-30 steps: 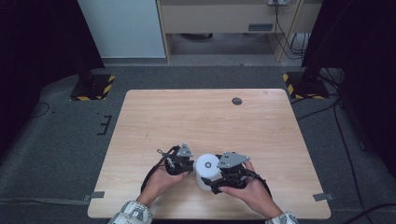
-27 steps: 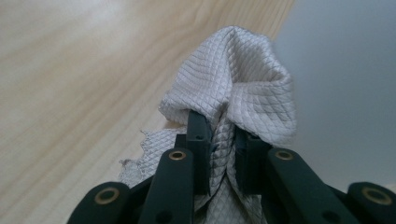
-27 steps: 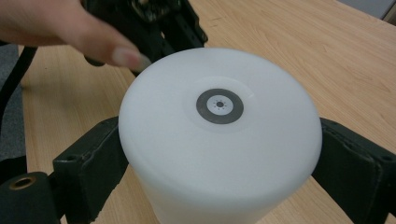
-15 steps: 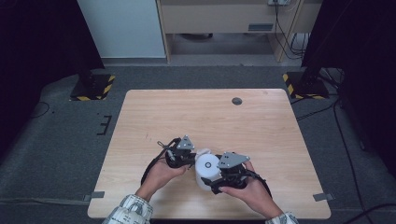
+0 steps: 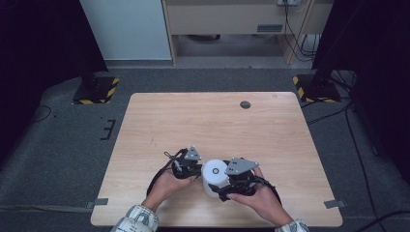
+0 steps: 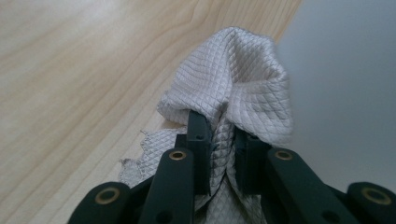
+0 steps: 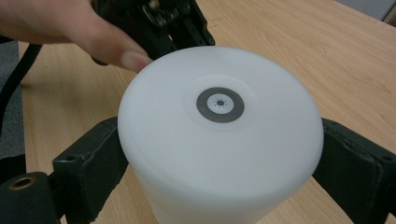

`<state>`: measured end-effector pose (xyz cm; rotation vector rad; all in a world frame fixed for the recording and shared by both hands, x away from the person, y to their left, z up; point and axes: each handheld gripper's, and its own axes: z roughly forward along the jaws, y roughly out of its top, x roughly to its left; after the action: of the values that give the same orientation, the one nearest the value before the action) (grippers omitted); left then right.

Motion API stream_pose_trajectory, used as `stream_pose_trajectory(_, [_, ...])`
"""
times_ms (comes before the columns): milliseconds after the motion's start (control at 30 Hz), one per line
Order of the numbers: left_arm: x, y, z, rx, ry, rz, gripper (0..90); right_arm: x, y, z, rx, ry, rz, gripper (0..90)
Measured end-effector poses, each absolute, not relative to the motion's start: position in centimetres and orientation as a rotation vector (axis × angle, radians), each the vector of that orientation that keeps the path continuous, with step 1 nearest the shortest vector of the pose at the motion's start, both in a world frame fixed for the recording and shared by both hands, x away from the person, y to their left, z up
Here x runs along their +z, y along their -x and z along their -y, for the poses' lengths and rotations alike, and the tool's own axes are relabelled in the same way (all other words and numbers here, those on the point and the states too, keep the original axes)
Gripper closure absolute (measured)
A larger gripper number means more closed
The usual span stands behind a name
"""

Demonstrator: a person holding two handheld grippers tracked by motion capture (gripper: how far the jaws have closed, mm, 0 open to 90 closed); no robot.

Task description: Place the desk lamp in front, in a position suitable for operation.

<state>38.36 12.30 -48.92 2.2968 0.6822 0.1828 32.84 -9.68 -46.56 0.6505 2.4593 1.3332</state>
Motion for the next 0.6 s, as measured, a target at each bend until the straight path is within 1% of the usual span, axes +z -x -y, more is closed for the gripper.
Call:
stream_pose_trajectory(167, [-46.1,-37.8,-12.7,0.224,-2.272,-0.635,77.7,-46.6,-32.9,9.6,1.330,-0.644,-2.459,9.2])
stream_pose_trajectory(267, [-45.2,-37.8,-12.8,0.233,-2.265,-0.623,77.7,-46.6,-32.9,9.6,1.328,-0.647,-2.460,9.1])
stream_pose_trajectory(367, [-45.7,-37.9,-12.7,0.222,-2.274,-0.626,77.7,-46.7,-32.9,9.6,1.326,-0.647,-2.462,9.1])
stream_pose_trajectory(600, [-48.5,-38.3,-12.2,0.201,-2.321,-0.649,77.7,-46.6,-32.9,9.6,1.318,-0.643,-2.468,9.1])
